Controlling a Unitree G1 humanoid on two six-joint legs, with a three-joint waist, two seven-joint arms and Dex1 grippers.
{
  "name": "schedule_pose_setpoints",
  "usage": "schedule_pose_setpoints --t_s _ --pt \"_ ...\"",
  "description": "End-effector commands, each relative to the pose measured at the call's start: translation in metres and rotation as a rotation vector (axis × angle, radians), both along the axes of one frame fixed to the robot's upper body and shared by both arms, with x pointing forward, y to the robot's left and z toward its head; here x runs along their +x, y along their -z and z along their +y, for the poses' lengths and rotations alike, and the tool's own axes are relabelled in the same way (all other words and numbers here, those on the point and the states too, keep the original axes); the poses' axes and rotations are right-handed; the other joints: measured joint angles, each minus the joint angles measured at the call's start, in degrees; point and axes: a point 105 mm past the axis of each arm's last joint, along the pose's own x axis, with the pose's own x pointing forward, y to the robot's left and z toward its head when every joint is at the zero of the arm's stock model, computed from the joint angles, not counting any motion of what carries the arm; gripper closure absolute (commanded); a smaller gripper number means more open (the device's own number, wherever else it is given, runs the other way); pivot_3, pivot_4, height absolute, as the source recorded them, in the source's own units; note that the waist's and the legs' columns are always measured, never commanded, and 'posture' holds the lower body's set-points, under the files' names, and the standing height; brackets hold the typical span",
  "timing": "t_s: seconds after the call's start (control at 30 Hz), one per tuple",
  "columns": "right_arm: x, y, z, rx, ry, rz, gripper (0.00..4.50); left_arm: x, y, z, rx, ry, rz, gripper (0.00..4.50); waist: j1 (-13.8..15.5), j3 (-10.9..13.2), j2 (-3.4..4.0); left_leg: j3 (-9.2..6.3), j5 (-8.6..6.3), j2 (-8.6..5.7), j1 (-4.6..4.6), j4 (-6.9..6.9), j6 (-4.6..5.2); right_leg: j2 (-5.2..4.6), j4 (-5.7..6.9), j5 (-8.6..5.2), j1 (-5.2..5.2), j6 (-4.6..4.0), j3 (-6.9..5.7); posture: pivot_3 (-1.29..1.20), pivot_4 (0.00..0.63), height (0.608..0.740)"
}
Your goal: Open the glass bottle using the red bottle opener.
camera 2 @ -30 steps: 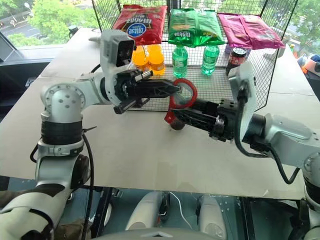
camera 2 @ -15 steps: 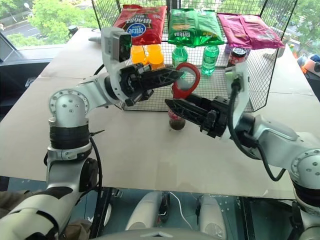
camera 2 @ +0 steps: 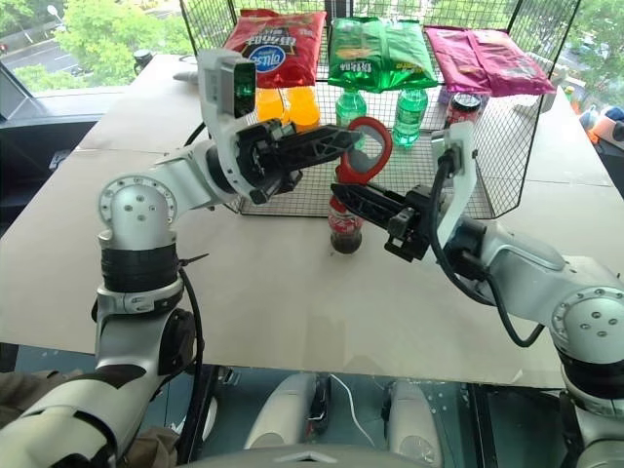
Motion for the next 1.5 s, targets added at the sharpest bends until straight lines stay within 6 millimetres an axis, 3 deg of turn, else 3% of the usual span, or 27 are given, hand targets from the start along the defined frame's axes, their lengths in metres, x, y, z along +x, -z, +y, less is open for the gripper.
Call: schedule_pose_setpoints --t_s 0.03,0.07,0.23,0.37,0.47,0.5,0.6,0.63,0.77,0.9,1.07,1.33,1.43,1.5 --pt "-0.008 -0.009 0.003 0.006 -0.018 -0.053 4.50 -0.007 -0.008 0.003 -0.023 0.008 -0.047 3.96 0.0 0.0 0.00 0.00 0.00 0.00 0.00 0.00 0.00 0.00 0.00 0.00 0.00 0.00 0.00 0.00 0.150 0.740" --pt "-0.008 -0.009 0.002 -0.002 -0.010 -0.058 4.50 -0.006 -0.009 0.004 -0.025 0.003 -0.046 3.96 0.0 0.0 0.00 0.00 0.00 0.00 0.00 0.00 0.00 0.00 0.00 0.00 0.00 0.00 0.00 0.00 0.150 0.740" --pt "0.006 -0.013 -0.016 -0.122 0.152 -0.192 4.50 -0.005 -0.019 0.021 -0.023 -0.059 -0.060 1.83 0.0 0.0 0.00 0.01 0.00 0.00 0.00 0.02 0.00 0.00 0.00 0.00 0.00 0.00 0.01 0.00 0.150 0.740" --pt "0.017 -0.015 -0.031 -0.240 0.308 -0.304 4.50 0.002 -0.022 0.036 0.002 -0.194 -0.111 1.83 0.0 0.0 0.00 0.00 0.00 0.00 0.00 0.02 0.00 0.01 0.02 0.00 -0.01 0.00 0.00 0.00 0.150 0.740" --pt "0.030 -0.008 -0.040 -0.390 0.433 -0.386 4.50 0.008 -0.006 0.044 0.097 -0.324 -0.196 1.83 0.0 0.0 0.01 0.03 0.00 0.00 0.00 0.02 -0.01 0.00 0.02 0.00 -0.01 0.00 0.01 0.00 0.150 0.740" --pt "0.034 -0.003 -0.042 -0.434 0.468 -0.403 4.50 0.009 0.001 0.046 0.127 -0.356 -0.218 1.40 0.0 0.0 0.01 0.06 0.01 -0.02 0.01 0.02 -0.02 0.00 0.01 0.00 -0.01 0.00 0.03 0.00 0.150 0.740" --pt "0.044 0.010 -0.045 -0.499 0.532 -0.419 4.50 0.013 0.026 0.048 0.224 -0.429 -0.288 0.67 0.0 0.0 -0.02 0.08 0.02 0.00 0.04 0.02 -0.04 0.01 0.01 0.00 0.00 -0.02 0.03 0.00 0.150 0.740" --pt "0.046 0.014 -0.046 -0.530 0.552 -0.435 4.50 0.014 0.034 0.048 0.255 -0.446 -0.316 0.07 0.1 0.0 -0.02 0.08 0.02 0.01 0.03 0.01 -0.05 0.00 0.02 -0.03 -0.01 -0.08 0.03 0.00 0.150 0.740" --pt "0.057 0.021 -0.053 -0.612 0.632 -0.481 4.50 0.014 0.054 0.041 0.295 -0.425 -0.345 0.02 0.2 0.0 -0.02 0.04 0.02 -0.01 -0.03 0.05 -0.04 -0.02 0.01 -0.12 -0.02 -0.23 0.01 0.00 0.150 0.740" --pt "0.068 0.029 -0.058 -0.678 0.673 -0.508 4.50 0.029 0.078 0.030 0.324 -0.413 -0.342 0.02 0.2 -0.1 -0.02 0.05 0.00 -0.03 -0.03 0.10 -0.02 -0.02 0.00 -0.11 0.00 -0.22 0.02 0.00 0.150 0.740" --pt "0.070 0.032 -0.058 -0.717 0.688 -0.538 4.50 0.042 0.084 0.023 0.330 -0.418 -0.365 0.02 0.0 0.0 -0.02 0.04 0.01 -0.02 -0.04 0.12 -0.02 0.07 0.04 0.02 -0.02 0.01 0.02 0.00 0.150 0.740" --pt "0.068 0.039 -0.055 -0.758 0.698 -0.566 4.50 0.047 0.085 0.014 0.287 -0.382 -0.370 0.02 0.0 0.0 -0.02 0.04 0.00 -0.01 -0.04 0.15 -0.01 0.06 0.04 0.02 -0.01 0.03 0.02 0.00 0.150 0.740" --pt "0.067 0.041 -0.054 -0.768 0.698 -0.569 4.50 0.047 0.084 0.014 0.280 -0.373 -0.371 0.66 0.0 0.0 -0.02 0.03 0.00 0.00 -0.04 0.16 -0.01 0.06 0.04 0.02 -0.01 0.03 0.02 0.00 0.150 0.740" --pt "0.067 0.041 -0.054 -0.770 0.698 -0.573 4.50 0.046 0.083 0.013 0.278 -0.368 -0.375 1.53 0.0 0.0 -0.02 0.03 0.00 0.00 -0.04 0.16 -0.01 0.06 0.05 0.02 -0.01 0.03 0.02 0.00 0.150 0.740"
